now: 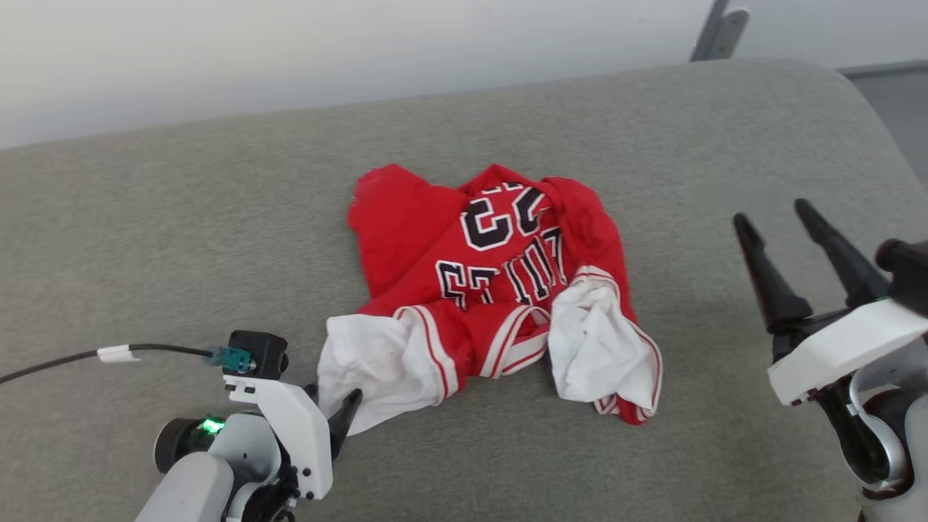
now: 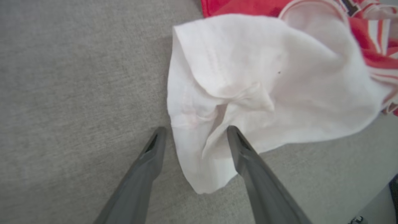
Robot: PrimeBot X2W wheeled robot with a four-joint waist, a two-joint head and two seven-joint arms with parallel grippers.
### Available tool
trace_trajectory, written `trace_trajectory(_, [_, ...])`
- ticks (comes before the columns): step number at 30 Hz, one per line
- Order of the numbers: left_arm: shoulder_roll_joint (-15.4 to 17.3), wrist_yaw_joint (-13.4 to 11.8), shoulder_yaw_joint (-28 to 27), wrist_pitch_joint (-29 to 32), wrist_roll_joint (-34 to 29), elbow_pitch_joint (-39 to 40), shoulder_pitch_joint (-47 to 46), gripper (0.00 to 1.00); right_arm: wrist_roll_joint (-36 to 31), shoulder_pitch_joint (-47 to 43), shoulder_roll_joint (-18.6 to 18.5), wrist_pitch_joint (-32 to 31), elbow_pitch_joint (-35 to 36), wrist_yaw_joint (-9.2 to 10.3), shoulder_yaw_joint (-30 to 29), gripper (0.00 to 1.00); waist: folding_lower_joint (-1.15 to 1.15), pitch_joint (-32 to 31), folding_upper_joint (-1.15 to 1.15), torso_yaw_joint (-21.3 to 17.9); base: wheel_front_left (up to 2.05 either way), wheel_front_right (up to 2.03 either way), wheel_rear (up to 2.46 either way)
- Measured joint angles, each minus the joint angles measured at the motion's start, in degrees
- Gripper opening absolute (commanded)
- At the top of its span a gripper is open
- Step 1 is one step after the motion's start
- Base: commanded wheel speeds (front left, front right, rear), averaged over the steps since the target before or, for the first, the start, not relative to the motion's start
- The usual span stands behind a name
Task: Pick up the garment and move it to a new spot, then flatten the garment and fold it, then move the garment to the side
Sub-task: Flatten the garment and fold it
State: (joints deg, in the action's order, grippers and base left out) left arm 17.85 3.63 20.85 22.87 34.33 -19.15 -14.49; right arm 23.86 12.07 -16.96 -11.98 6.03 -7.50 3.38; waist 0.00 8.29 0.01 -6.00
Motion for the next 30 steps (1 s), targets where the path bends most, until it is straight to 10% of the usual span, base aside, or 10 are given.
trace_trajectory(10, [1.02,-5.78,2.85,8.40,-3.54,-1.74,-2.41,0.99,-3.21,-1.25,5.60,7.14,-2.75,0.01,-6.14,1.00,0.00,0.85,0.00,-2.96,0.00,0.00,0.00])
trace_trajectory(12, [1.51,-5.83,3.75,9.53,-4.24,-1.79,-3.09,0.00,-3.21,-1.30,5.95,8.12,-2.98,0.01,-6.56,1.00,0.00,1.04,0.00,-3.08,0.00,0.00,0.00])
trace_trajectory(20, [2.87,-6.20,3.70,10.23,-4.93,-0.80,-3.71,0.00,-2.07,-1.25,6.22,10.50,-4.98,0.01,-6.01,1.00,0.00,1.21,0.00,-2.14,0.00,0.00,0.00])
trace_trajectory(30, [12.87,-10.17,-2.55,12.25,-3.46,2.57,0.83,0.00,-0.24,-2.18,5.15,8.09,-5.28,0.01,-3.96,1.00,0.00,0.94,0.00,1.16,0.00,0.00,0.00])
